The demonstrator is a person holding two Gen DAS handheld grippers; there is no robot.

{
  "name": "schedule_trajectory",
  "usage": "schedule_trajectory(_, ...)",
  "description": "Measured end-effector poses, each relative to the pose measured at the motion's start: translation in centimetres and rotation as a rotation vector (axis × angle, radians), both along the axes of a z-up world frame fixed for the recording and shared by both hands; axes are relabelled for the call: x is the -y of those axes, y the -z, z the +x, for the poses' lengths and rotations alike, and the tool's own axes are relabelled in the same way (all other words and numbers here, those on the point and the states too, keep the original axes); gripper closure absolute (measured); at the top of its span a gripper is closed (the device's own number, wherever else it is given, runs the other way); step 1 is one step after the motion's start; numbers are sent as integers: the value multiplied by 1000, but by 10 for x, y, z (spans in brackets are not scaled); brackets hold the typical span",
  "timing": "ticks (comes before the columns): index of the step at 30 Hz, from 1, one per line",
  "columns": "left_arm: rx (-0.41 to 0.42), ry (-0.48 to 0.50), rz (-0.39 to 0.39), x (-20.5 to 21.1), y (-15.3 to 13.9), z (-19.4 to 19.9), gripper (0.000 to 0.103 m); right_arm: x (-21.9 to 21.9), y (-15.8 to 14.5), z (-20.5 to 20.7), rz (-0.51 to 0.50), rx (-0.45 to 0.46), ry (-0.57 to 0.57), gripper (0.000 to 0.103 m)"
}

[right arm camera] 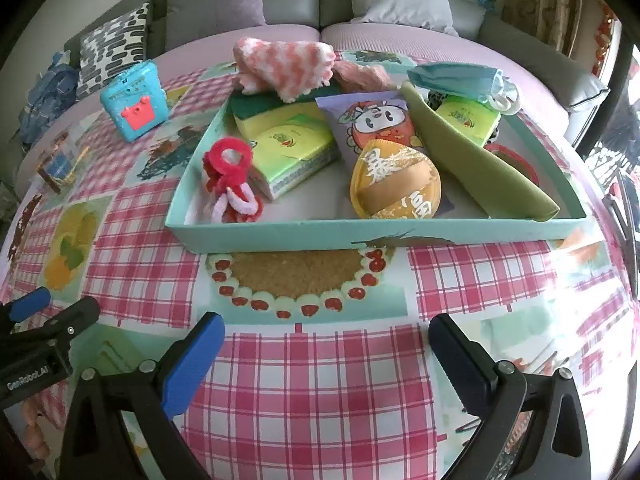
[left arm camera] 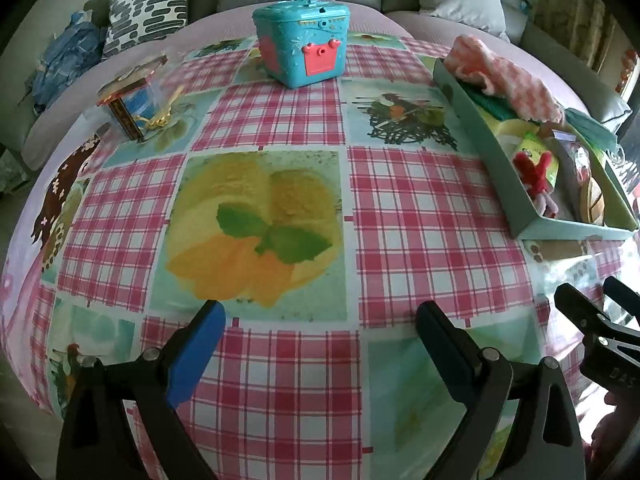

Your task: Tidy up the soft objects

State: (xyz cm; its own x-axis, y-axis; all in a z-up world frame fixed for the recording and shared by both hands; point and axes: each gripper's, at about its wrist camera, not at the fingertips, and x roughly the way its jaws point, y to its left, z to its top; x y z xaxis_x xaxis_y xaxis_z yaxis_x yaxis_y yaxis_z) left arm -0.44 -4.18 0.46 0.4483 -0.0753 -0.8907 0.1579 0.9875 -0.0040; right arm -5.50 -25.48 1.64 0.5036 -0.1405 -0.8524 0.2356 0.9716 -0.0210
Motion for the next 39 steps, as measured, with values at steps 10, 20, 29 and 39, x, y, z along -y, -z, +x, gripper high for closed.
schedule_trajectory(10, 11, 17, 1, 4, 4, 0, 2, -2, 5, 4, -22, -7, 9, 0)
schedule_trajectory(20, 0, 40, -2, 5, 8, 3, 0, 1, 5, 3, -25, -12, 4, 0)
schedule_trajectory(29, 1, 43, -3, 4, 9, 3, 0, 1, 5, 2, -25, -7, -5, 0)
schedule_trajectory(39, 0, 43, -2, 4, 9, 3, 0, 1, 6, 3, -26, -7, -4, 0)
